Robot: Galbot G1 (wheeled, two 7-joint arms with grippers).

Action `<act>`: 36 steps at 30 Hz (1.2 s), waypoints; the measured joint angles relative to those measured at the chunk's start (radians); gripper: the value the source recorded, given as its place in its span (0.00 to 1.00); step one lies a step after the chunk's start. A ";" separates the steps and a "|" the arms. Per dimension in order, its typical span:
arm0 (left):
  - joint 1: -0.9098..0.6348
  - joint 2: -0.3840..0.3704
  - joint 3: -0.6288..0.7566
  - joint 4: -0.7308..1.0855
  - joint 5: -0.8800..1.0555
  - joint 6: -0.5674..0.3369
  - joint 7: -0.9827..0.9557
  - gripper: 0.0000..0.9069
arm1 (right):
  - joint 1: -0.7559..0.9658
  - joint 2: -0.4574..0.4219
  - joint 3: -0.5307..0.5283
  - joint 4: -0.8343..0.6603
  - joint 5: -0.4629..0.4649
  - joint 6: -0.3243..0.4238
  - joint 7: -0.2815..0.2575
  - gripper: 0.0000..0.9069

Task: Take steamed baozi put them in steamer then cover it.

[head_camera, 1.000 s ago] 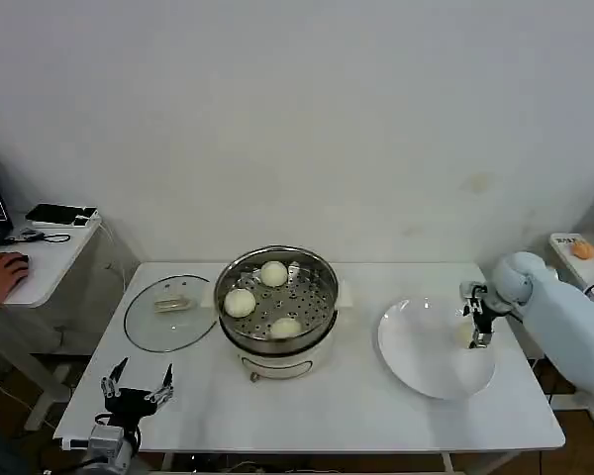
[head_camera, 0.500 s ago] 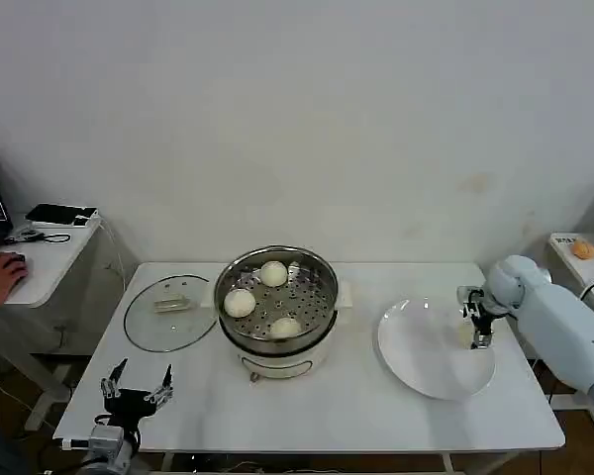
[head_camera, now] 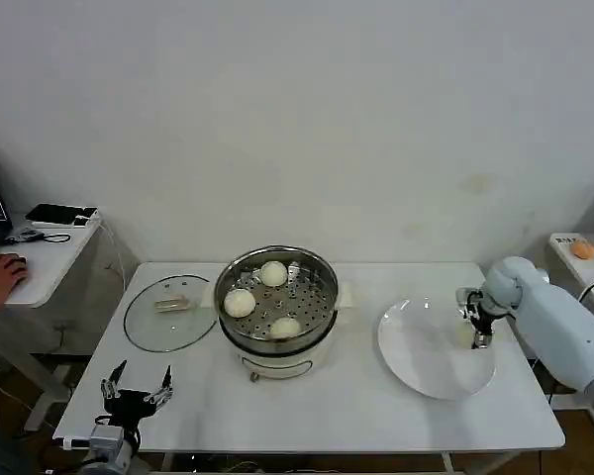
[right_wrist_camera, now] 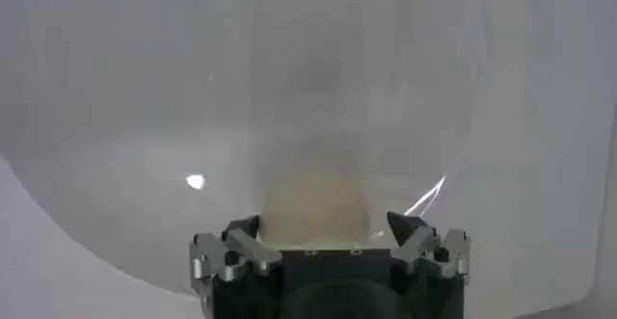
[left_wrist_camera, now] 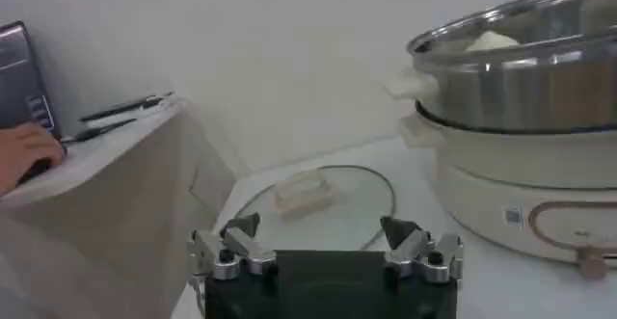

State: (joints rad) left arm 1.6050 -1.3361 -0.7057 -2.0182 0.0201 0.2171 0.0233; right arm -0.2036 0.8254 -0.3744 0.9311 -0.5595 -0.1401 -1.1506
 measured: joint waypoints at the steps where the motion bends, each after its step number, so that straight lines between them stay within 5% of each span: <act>1: -0.001 0.000 0.000 0.000 0.000 0.000 0.000 1.00 | 0.000 0.000 0.000 0.000 0.000 0.001 0.000 0.84; 22: -0.009 -0.003 -0.006 0.004 0.000 0.000 0.001 1.00 | 0.035 -0.041 -0.006 0.079 0.041 -0.029 -0.008 0.83; 36: -0.002 -0.011 -0.002 -0.016 0.014 0.001 0.003 1.00 | 0.252 -0.042 -0.116 0.354 0.300 -0.137 -0.048 0.83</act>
State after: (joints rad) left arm 1.6032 -1.3476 -0.7082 -2.0344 0.0342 0.2177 0.0268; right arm 0.0485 0.7837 -0.4905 1.2850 -0.2595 -0.2771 -1.1988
